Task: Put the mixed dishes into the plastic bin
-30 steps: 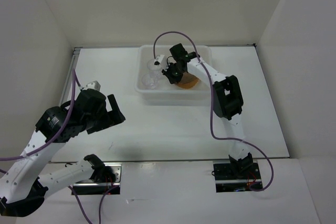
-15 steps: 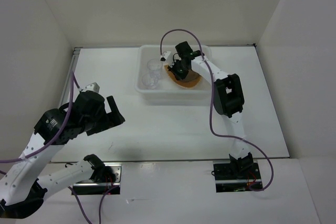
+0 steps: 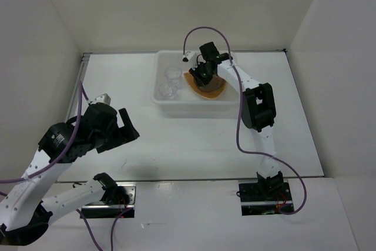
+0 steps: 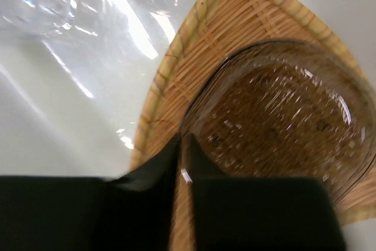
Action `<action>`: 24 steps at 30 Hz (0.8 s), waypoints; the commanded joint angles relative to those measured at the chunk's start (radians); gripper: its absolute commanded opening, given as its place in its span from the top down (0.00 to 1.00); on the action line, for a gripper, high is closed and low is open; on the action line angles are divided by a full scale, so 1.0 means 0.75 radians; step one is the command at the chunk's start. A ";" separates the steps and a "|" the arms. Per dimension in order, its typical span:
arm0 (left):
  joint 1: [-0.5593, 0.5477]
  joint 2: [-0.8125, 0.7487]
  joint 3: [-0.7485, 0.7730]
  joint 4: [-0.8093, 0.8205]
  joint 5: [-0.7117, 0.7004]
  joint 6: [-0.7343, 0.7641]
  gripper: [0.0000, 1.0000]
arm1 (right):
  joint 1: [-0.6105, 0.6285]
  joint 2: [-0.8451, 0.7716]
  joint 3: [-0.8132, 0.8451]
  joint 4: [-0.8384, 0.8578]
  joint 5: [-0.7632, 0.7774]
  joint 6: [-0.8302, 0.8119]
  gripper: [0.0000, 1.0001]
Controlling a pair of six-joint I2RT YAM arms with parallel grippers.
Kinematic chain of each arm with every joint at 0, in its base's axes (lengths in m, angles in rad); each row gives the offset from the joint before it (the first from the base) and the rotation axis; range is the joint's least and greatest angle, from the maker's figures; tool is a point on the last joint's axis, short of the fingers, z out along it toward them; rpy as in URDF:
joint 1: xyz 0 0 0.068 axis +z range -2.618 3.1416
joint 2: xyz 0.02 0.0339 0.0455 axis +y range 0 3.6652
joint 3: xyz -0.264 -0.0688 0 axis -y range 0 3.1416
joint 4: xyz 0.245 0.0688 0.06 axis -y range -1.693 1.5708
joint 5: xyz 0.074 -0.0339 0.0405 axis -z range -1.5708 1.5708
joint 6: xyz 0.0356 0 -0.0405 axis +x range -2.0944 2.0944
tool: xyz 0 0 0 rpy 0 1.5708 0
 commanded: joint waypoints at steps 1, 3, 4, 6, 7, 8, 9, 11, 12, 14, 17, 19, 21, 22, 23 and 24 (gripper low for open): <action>0.001 -0.019 0.051 0.007 -0.041 -0.003 0.00 | -0.021 -0.269 0.044 -0.002 -0.114 0.133 0.57; 0.001 -0.019 0.063 0.007 -0.066 0.013 0.00 | -0.034 -0.357 0.001 -0.018 -0.115 0.176 0.27; 0.001 -0.019 0.084 0.007 -0.088 0.033 0.00 | -0.064 -0.463 -0.072 -0.019 -0.145 0.176 0.02; 0.001 -0.019 0.114 0.007 -0.148 0.064 0.00 | -0.097 -0.582 -0.207 -0.019 -0.176 0.189 0.01; 0.001 -0.019 0.115 0.007 -0.174 0.092 0.00 | -0.125 -0.640 -0.250 -0.019 -0.176 0.203 0.01; 0.001 -0.039 0.115 0.029 -0.203 0.111 0.00 | -0.140 -0.764 -0.289 -0.019 -0.154 0.203 0.01; 0.015 -0.076 0.088 0.052 -0.244 0.137 0.00 | -0.152 -0.826 -0.363 -0.019 -0.131 0.231 0.01; 0.015 -0.157 0.053 0.174 -0.264 0.264 0.00 | -0.173 -1.011 -0.469 -0.047 -0.031 0.232 0.01; 0.015 -0.190 0.007 0.233 -0.264 0.323 0.00 | -0.193 -1.077 -0.510 -0.047 0.006 0.244 0.01; 0.015 -0.254 -0.031 0.375 -0.307 0.428 0.00 | -0.207 -1.214 -0.608 -0.062 0.132 0.227 0.01; 0.015 -0.318 -0.069 0.461 -0.430 0.514 0.00 | -0.208 -1.484 -0.813 -0.027 0.330 0.227 0.01; 0.015 -0.318 -0.084 0.492 -0.495 0.565 0.00 | -0.208 -1.646 -0.905 -0.015 0.394 0.244 0.01; 0.015 -0.262 -0.120 0.530 -0.512 0.647 0.00 | -0.208 -1.740 -0.938 -0.047 0.460 0.285 0.01; 0.015 -0.244 -0.133 0.547 -0.512 0.675 0.00 | -0.224 -1.763 -0.938 -0.059 0.488 0.307 0.01; 0.015 -0.214 -0.147 0.567 -0.512 0.720 0.00 | -0.236 -1.785 -0.975 -0.060 0.552 0.348 0.01; 0.015 -0.201 -0.174 0.608 -0.528 0.741 0.00 | -0.267 -1.818 -0.991 -0.060 0.578 0.360 0.01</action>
